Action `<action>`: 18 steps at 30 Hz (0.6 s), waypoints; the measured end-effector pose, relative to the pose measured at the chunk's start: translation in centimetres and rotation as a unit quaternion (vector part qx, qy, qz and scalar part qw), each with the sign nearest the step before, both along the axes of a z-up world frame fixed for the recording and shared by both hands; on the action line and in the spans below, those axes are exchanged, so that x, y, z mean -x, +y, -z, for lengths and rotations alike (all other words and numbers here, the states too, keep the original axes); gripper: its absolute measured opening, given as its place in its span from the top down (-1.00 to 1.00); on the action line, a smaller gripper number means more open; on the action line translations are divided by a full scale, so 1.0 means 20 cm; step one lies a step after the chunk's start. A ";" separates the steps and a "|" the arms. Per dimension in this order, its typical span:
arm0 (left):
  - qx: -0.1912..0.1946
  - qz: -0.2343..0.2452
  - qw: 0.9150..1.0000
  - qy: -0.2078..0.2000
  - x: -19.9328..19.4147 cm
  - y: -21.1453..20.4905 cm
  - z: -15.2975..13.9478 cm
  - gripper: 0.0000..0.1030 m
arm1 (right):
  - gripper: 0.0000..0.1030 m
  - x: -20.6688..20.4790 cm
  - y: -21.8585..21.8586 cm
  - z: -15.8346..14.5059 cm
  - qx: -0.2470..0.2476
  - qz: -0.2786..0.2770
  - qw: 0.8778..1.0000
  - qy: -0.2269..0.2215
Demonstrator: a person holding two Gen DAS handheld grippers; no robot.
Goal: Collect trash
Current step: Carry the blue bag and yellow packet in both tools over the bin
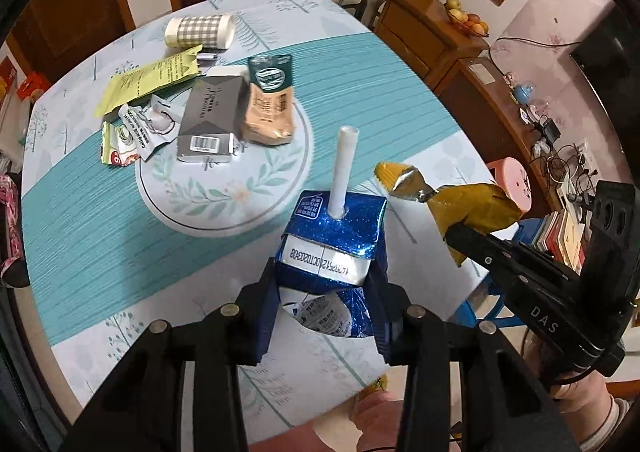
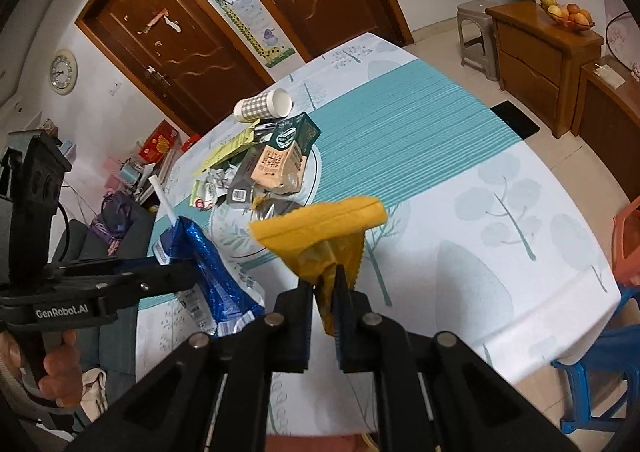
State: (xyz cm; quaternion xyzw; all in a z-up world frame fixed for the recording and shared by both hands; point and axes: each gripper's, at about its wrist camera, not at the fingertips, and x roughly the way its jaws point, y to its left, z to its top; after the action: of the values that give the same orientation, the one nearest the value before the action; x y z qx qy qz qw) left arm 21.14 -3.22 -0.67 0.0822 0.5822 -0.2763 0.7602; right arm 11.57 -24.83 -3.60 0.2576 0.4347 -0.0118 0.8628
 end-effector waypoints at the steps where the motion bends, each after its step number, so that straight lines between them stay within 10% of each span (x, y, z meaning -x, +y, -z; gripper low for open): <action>1: 0.001 0.000 1.000 -0.003 0.03 -0.01 -0.01 0.25 | 0.87 0.02 0.00 -0.01 -0.001 -0.001 1.000 -0.003; 18: 0.014 -0.056 0.997 -0.046 0.84 -0.16 0.02 0.25 | 0.89 0.58 -0.15 -0.04 -0.018 -0.068 0.997 -0.018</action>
State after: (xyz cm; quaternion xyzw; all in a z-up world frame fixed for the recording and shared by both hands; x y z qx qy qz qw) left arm 4.39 -6.51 -0.99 0.0511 0.5463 -0.2378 0.8015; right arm -0.06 -27.90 -2.74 0.2432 0.4357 0.0597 0.8645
